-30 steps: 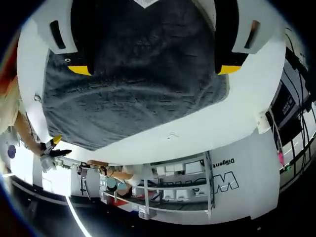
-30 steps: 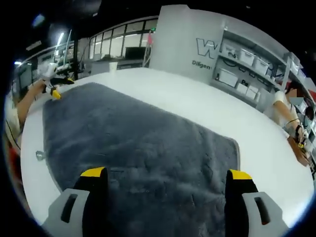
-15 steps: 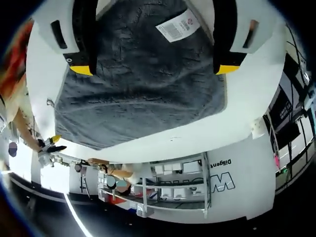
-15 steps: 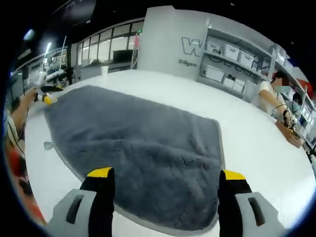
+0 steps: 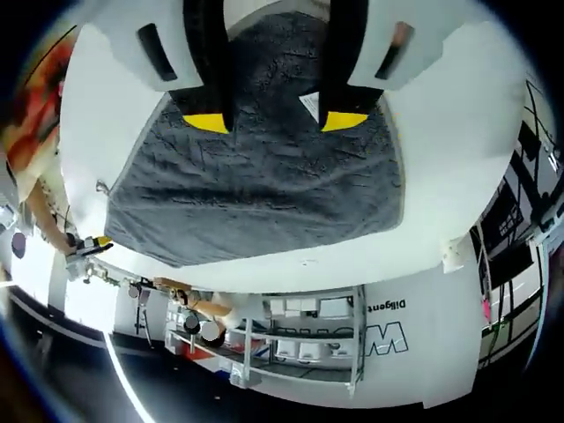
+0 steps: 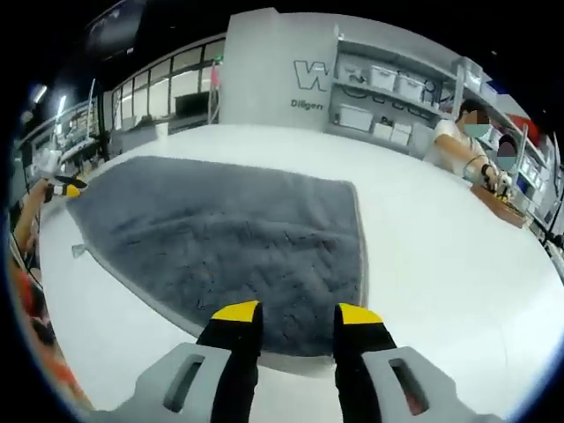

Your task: Open the folded towel by lifting each exposed corner and separating the folded layers until the towel lies flat within the target outline without major curled edges

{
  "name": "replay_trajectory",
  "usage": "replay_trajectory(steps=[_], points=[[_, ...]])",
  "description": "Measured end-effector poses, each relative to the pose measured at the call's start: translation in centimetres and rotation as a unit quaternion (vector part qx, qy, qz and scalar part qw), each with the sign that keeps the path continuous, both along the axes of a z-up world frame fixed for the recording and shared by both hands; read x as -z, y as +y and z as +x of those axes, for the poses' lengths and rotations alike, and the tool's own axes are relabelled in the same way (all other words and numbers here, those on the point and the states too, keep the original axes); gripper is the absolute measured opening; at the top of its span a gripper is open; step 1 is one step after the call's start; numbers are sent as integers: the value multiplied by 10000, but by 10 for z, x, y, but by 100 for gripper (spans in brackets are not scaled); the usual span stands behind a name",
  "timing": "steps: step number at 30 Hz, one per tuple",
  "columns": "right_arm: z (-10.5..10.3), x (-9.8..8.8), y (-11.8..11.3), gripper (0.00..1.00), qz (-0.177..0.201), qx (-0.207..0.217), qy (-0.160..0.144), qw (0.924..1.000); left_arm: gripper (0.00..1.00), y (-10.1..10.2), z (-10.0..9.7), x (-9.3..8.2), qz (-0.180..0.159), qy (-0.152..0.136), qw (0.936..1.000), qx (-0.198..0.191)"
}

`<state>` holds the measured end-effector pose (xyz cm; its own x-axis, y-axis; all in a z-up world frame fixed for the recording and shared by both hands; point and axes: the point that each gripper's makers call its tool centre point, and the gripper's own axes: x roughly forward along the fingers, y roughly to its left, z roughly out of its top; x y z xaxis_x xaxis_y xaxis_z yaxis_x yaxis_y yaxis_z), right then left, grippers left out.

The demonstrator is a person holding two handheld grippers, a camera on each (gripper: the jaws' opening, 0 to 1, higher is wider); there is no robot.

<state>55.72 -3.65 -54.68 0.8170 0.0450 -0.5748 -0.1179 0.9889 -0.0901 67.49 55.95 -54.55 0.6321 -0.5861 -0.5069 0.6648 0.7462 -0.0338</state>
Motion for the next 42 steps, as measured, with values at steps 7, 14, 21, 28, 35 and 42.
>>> replay_trajectory(steps=[7, 14, 21, 28, 35, 42], points=[[-1, 9, -3, 4, -77, -2, 118, 9999, 24, 1, -2, 12, 453, -87, 9989, 99], [-4, 17, -7, 0, -330, -26, 290, 9990, 20, -1, -4, 10, 581, -189, 9980, 165], [-6, 18, -9, 0, -400, -82, 345, 9986, 8, 1, -6, 11, 853, -296, 9956, 247], [-11, 18, -13, 0, -265, -49, 287, 9992, 4, 6, -11, 11, 908, -226, 9954, 205], [-15, 18, -14, 0, -220, -46, 282, 9994, 4, 8, -13, 11, 946, -200, 9951, 211], [-18, 18, -14, 0, -225, -36, 291, 9993, 5, 9, -13, 11, 896, -168, 9956, 204]])
